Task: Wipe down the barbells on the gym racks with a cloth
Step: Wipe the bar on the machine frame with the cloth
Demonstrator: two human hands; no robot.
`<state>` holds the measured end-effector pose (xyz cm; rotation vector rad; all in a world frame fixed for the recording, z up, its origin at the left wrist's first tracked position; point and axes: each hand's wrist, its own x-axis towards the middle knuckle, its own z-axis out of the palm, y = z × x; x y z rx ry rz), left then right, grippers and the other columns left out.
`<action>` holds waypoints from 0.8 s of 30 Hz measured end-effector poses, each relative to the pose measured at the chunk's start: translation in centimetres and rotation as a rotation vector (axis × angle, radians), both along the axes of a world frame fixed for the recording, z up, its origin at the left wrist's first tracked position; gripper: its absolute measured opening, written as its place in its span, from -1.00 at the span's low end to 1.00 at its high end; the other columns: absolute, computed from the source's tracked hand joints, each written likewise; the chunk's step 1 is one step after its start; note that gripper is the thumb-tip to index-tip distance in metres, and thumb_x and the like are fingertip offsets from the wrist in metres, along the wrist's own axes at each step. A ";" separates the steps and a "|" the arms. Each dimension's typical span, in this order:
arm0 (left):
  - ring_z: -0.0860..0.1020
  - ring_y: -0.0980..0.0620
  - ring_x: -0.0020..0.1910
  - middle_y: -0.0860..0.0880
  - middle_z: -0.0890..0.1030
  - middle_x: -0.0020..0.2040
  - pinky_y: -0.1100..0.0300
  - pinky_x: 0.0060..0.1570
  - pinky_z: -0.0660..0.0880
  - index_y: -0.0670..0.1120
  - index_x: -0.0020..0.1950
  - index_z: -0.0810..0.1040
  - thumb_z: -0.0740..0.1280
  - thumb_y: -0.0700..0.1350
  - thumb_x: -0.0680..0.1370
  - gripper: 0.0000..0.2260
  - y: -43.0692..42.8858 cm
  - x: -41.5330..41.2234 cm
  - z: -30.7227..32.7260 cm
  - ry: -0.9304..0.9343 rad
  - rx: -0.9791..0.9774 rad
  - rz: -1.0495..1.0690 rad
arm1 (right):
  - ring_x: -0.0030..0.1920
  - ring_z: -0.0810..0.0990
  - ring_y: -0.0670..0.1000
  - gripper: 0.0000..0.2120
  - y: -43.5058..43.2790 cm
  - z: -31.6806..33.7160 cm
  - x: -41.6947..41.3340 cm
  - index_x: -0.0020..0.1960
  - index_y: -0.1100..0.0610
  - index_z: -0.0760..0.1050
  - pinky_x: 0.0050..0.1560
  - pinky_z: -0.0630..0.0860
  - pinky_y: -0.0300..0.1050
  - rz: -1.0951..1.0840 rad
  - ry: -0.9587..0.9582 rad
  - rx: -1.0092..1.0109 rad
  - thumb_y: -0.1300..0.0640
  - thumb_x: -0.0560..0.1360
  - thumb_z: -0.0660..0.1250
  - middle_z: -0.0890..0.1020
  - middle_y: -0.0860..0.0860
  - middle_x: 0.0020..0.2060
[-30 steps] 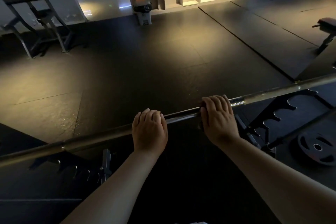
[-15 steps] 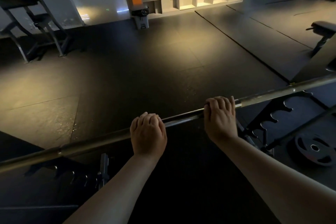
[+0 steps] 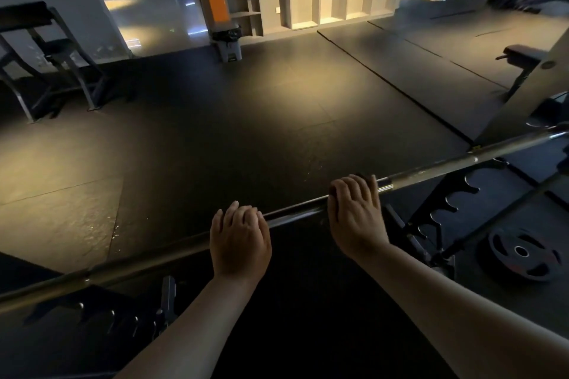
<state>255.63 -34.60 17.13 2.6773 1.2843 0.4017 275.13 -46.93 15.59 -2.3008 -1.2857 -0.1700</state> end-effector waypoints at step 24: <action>0.55 -0.04 0.32 -0.07 0.67 0.15 -0.07 0.45 0.33 -0.10 0.14 0.64 0.13 -0.06 0.67 -0.71 -0.9 1.6 -0.7 -0.111 0.085 0.047 | 0.58 0.19 0.14 -0.60 -2.0 -0.7 3.4 0.44 0.11 0.41 0.63 -0.06 0.20 -0.149 0.058 0.085 -0.04 0.71 0.05 0.45 0.09 0.41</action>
